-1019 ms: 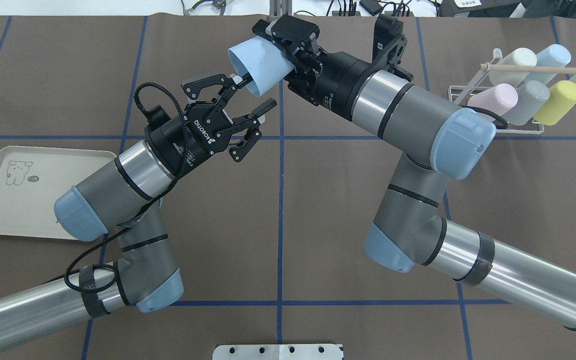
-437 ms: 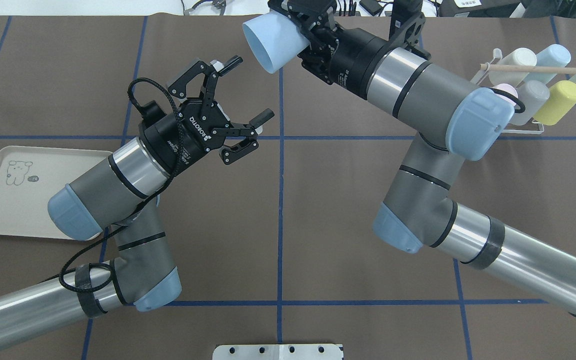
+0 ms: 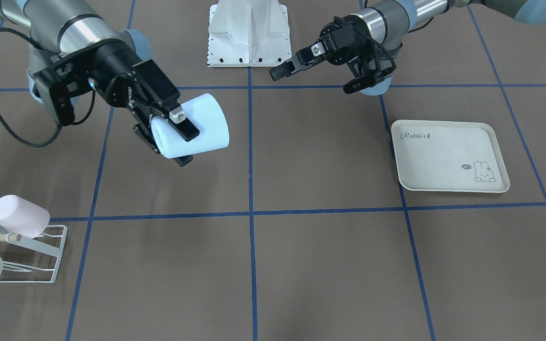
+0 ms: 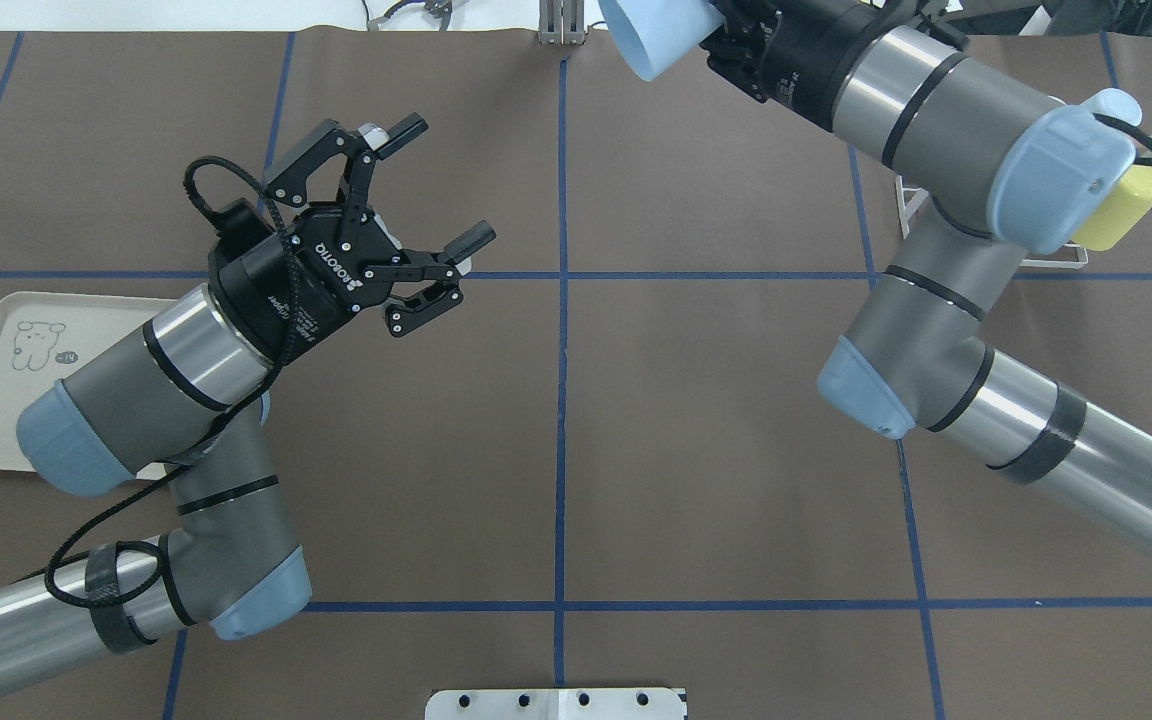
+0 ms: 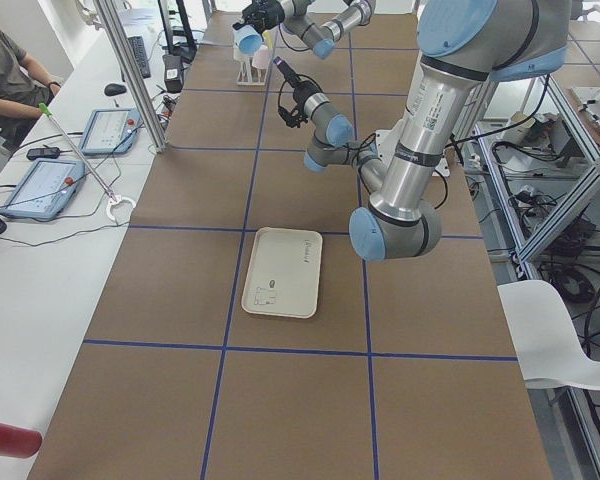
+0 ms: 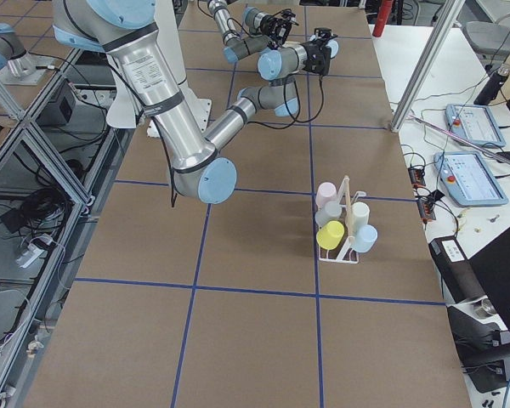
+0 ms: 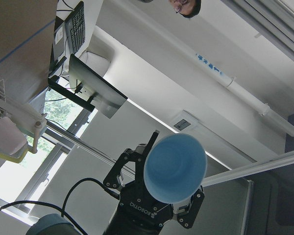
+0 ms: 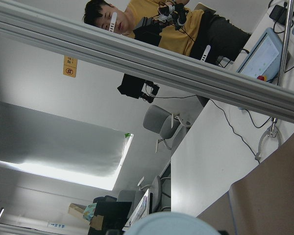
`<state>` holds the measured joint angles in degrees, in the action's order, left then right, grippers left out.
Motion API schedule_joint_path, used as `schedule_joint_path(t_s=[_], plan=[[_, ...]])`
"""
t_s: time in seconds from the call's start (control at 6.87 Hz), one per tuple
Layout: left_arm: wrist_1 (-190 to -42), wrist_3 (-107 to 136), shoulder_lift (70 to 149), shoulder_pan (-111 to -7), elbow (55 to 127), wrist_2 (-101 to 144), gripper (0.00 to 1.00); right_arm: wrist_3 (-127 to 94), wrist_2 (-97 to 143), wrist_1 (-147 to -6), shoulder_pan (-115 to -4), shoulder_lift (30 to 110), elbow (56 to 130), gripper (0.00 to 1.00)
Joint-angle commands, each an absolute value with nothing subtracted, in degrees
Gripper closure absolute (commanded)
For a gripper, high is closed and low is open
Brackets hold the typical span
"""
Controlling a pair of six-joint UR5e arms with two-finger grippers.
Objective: Transfer IKEA cup to right arm and place on rack
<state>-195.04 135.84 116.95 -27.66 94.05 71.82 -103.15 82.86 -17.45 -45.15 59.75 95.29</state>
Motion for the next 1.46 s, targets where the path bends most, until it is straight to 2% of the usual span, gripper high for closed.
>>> schedule_joint_path(t_s=[0.0,0.29,0.87,1.16,1.31], plan=[[-191.8,130.5,114.4,-29.4,95.9,72.2,0.00,-93.5,82.8,-24.0,-48.7,63.7,95.4,1.00],[-183.6,128.2,112.5,-32.7,98.5,77.8,0.00,-86.5,80.4,-30.4,-51.6,66.3,95.5,1.00],[-169.4,111.6,110.5,-35.1,101.1,81.5,0.00,-66.3,67.0,-48.0,-52.3,66.4,95.2,1.00],[-152.4,100.5,107.1,-38.7,112.0,86.6,0.00,-62.0,64.9,-53.2,-52.8,66.6,95.1,1.00],[-147.8,97.3,107.1,-40.2,113.1,89.4,0.00,-59.6,64.8,-53.3,-53.6,67.7,94.3,1.00]])
